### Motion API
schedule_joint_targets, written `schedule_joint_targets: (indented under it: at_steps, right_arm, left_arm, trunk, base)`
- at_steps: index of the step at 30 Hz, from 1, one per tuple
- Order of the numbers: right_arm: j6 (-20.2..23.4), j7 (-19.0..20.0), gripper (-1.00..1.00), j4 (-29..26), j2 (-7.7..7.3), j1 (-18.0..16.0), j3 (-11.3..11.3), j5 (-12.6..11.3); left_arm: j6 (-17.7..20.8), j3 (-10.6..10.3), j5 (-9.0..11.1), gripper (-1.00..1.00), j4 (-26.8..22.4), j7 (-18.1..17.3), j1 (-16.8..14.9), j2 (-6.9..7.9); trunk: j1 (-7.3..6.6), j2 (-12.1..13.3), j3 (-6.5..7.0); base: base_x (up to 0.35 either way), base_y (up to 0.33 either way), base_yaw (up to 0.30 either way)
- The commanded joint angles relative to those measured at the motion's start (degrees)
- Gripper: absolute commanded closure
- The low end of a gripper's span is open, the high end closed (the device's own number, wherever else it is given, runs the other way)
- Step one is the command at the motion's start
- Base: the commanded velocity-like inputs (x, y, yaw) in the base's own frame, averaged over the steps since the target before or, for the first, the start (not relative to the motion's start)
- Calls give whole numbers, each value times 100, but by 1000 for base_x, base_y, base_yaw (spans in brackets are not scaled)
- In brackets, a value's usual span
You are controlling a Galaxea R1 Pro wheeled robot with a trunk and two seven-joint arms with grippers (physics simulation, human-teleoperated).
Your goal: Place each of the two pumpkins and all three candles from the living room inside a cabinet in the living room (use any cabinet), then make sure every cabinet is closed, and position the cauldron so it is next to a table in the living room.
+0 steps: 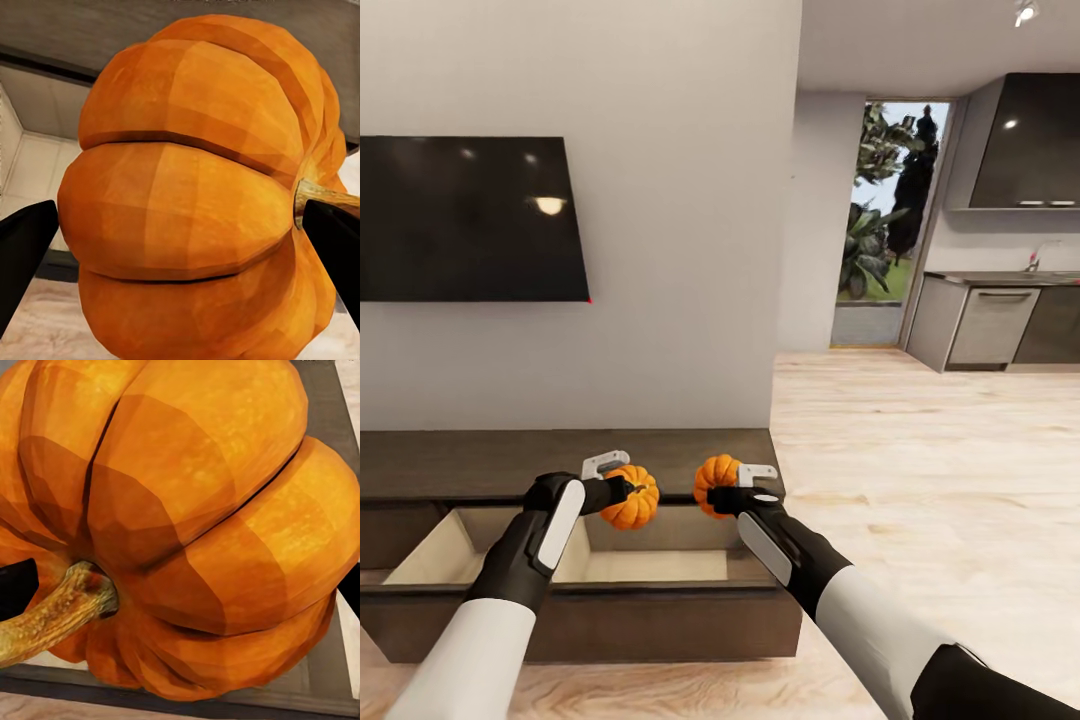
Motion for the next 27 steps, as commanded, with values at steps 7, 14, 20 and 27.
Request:
schedule_joint_targets:
  at_steps: [7,14,20,27]
  right_arm:
    - [186,-5,100,-30,-4,-7,33,-48]
    - [202,-44,100,-28,-6,-7,33,-415]
    - [219,-57,100,-27,-4,-7,33,-454]
    - [680,-57,100,-34,-4,-35,33,-458]
  left_arm:
    - [31,11,66,100,-13,42,-4,17]
    - [31,11,64,100,-15,34,-4,22]
    - [31,9,66,100,-15,33,-4,22]
    - [31,15,65,100,-15,44,-4,19]
  trunk:
    - [1,-3,-6]
    - [1,-3,-6]
    - [1,-3,-6]
    - [1,-3,-6]
  base:
    - [118,0,0]
    - [118,0,0]
    - [87,0,0]
    - [118,0,0]
